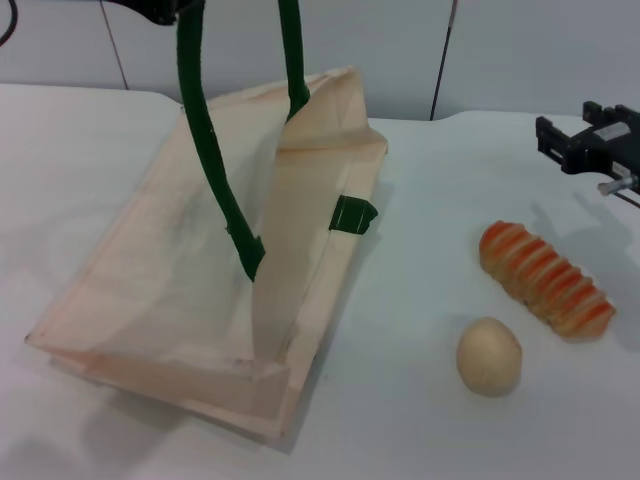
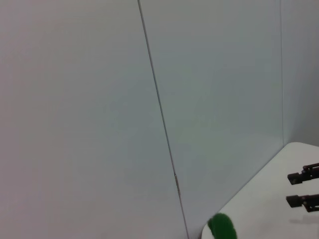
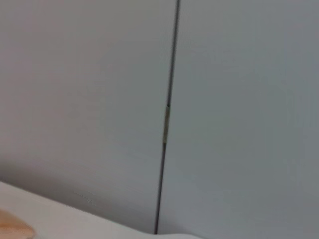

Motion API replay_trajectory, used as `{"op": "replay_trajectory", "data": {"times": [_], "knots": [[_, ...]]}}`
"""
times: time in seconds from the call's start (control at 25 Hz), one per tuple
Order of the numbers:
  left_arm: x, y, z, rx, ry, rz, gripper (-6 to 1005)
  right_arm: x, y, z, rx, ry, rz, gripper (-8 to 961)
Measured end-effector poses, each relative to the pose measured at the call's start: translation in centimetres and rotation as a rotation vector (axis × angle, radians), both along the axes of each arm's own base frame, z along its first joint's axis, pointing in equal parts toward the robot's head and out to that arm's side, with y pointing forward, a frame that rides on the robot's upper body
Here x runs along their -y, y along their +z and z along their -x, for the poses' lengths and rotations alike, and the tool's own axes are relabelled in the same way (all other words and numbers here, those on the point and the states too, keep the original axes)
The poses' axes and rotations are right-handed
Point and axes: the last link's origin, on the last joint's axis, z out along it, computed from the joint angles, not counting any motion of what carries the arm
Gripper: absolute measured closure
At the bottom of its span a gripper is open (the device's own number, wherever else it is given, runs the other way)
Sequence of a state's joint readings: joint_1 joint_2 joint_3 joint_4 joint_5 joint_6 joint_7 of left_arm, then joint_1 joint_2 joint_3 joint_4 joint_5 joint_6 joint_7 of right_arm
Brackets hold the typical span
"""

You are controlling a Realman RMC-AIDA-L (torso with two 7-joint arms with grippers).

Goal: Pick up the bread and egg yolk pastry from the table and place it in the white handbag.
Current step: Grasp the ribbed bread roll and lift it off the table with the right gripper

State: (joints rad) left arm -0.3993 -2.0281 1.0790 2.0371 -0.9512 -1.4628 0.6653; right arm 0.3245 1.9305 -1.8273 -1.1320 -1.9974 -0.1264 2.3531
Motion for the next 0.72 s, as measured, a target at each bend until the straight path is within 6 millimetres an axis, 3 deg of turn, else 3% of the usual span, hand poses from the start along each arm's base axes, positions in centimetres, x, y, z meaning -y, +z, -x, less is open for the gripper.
{"op": "replay_trajectory", "data": {"times": [0.72], "knots": [[-0.1, 0.5, 0.2, 0.003, 0.011, -0.018, 878, 0.3, 1.5, 0.8, 0.102, 0.039, 0.174, 330]]}}
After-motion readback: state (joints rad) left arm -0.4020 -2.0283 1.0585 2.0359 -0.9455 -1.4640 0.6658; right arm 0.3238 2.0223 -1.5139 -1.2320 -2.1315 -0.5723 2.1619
